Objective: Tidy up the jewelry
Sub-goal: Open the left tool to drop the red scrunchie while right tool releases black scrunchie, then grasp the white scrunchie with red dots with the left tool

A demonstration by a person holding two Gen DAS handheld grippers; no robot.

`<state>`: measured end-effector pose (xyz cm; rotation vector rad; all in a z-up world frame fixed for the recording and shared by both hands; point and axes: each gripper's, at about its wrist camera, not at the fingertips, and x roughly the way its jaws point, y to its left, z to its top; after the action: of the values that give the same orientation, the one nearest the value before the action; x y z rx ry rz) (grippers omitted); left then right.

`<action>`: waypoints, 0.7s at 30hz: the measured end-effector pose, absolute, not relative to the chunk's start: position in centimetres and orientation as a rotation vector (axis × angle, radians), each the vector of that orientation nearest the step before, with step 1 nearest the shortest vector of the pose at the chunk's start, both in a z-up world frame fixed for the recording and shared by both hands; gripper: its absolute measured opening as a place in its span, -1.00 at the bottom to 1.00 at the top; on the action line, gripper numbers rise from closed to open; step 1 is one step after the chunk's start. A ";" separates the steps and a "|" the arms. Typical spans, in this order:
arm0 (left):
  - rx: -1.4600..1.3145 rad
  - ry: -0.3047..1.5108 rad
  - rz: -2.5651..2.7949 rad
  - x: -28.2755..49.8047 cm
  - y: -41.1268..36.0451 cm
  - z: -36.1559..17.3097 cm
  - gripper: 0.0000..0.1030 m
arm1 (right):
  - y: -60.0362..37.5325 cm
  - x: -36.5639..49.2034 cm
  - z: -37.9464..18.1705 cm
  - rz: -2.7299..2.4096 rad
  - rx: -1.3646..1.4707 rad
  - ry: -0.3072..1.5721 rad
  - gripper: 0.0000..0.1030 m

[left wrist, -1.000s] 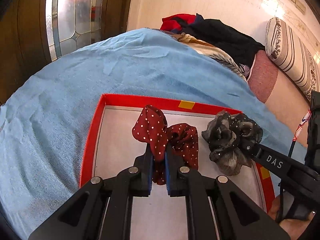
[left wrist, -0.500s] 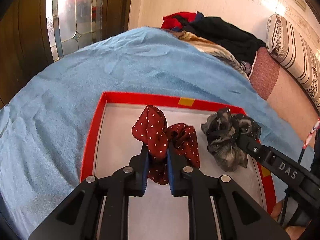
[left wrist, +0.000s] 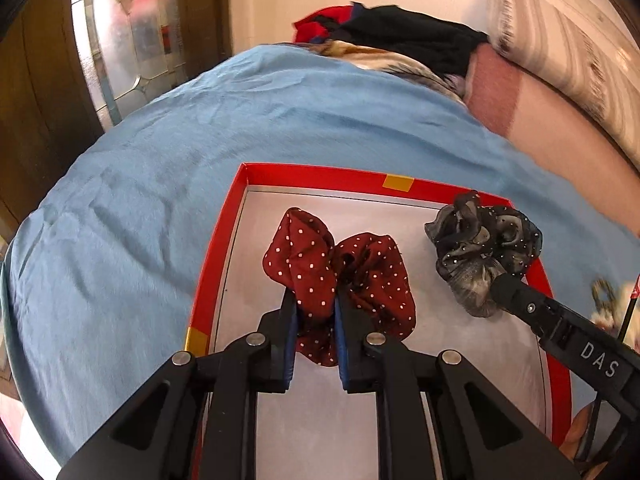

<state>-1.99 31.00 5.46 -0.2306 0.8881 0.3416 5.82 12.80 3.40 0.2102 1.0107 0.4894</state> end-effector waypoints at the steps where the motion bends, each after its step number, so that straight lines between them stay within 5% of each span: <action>1: -0.225 0.888 0.328 -2.6 30.2 5.6 -0.67 | 11.9 4.8 3.5 0.490 0.219 1.014 0.12; 21: -0.089 0.696 0.042 -12.0 13.0 12.7 -0.23 | -7.3 -8.2 11.4 0.359 0.370 0.795 0.30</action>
<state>-12.04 13.02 12.66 -0.0889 0.6958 0.0419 -8.24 -7.33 11.36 0.3695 0.7954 0.3588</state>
